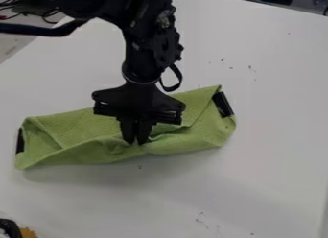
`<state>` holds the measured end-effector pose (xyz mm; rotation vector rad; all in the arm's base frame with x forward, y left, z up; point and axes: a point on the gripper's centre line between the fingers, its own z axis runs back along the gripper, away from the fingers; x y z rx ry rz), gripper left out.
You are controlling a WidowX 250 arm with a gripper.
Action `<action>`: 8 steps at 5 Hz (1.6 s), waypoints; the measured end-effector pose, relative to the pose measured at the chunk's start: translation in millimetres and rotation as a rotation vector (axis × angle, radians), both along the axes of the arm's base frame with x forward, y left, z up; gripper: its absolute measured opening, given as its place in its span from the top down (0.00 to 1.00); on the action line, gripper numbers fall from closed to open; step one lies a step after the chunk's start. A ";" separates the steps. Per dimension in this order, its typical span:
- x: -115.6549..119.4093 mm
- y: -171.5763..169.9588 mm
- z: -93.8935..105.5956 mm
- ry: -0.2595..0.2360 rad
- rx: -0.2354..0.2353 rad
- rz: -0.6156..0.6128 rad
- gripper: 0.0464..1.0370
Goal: Unfold cloth from left to bottom right
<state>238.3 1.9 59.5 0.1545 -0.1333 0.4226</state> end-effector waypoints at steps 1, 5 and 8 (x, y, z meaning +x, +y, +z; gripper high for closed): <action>-13.0 -10.1 -4.5 0.014 -0.021 0.026 0.91; -46.2 -28.5 -11.5 0.047 0.005 0.083 0.03; -45.8 -20.8 -1.6 0.056 0.009 0.069 0.04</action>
